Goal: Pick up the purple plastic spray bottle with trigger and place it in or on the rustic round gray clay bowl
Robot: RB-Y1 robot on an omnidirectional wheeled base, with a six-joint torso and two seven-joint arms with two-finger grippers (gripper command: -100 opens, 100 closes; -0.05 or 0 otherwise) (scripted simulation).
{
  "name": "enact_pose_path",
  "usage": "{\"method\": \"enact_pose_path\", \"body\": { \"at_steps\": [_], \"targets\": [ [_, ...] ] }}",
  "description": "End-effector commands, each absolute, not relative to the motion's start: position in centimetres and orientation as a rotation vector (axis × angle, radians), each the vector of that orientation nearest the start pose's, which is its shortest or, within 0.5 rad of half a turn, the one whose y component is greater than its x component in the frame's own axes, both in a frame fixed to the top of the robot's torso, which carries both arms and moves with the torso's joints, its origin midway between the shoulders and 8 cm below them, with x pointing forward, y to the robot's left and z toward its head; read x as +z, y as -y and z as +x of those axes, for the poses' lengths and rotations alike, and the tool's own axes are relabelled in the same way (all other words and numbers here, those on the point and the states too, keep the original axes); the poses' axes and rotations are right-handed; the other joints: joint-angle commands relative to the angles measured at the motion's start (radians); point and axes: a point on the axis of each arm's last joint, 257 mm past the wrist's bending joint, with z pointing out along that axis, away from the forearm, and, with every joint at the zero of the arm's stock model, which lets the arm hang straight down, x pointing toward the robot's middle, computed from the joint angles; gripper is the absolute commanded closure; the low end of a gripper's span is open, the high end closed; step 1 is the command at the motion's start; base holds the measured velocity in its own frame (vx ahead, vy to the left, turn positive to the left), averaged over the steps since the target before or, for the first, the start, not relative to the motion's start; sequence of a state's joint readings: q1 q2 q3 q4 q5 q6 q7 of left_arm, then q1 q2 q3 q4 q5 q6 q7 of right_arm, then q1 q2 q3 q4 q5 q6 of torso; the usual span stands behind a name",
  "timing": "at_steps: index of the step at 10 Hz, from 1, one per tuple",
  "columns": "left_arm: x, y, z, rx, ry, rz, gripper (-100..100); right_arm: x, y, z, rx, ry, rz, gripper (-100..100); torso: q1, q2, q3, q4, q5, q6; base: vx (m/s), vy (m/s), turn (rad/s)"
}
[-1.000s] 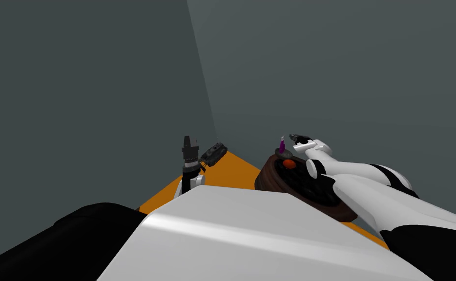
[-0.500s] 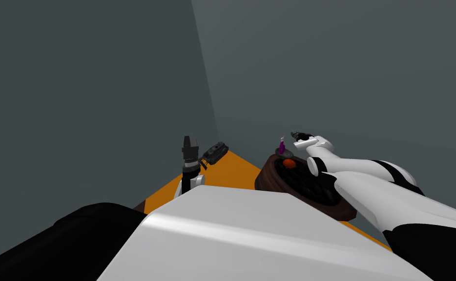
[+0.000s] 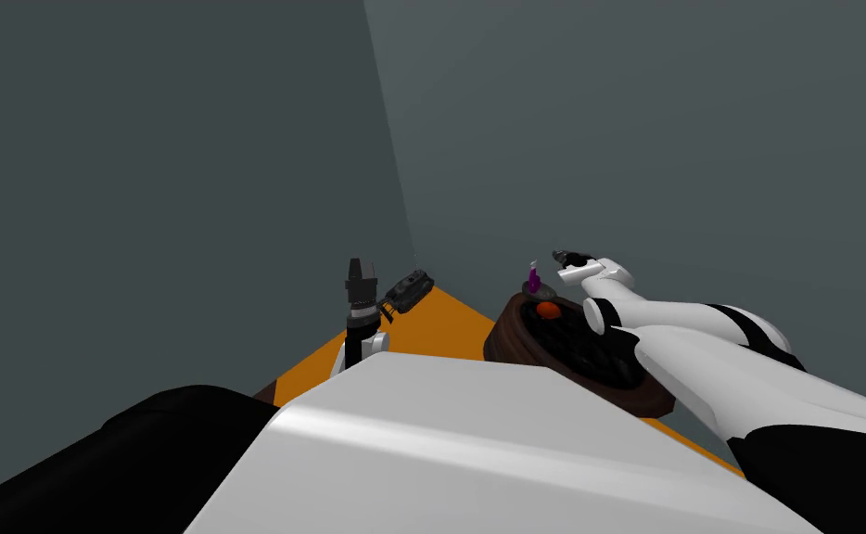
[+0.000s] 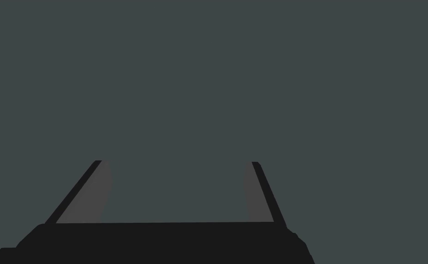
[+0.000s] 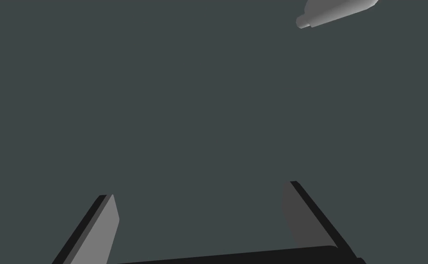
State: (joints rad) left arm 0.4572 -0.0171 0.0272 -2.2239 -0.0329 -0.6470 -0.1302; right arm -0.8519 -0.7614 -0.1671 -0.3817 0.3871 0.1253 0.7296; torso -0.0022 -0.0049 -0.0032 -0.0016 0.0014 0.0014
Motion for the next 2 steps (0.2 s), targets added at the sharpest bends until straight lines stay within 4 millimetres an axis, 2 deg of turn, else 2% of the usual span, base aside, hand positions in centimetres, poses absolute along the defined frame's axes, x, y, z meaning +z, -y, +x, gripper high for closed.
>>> {"method": "enact_pose_path", "body": {
  "at_steps": [1,2],
  "targets": [
    [4.00,-27.73,33.07,-1.174,-0.553,-0.497,0,-11.65,65.96,62.69,-0.456,-1.701,0.528,0,0.000,0.000,0.000,0.000,0.000,0.000,0.000,0.000,0.000],
    [4.00,-27.73,33.07,-1.174,-0.553,-0.497,0,-11.65,65.96,62.69,-0.456,-1.701,0.528,0,0.000,0.000,0.000,0.000,0.000,0.000,0.000,0.000,0.000]
  ]
}}
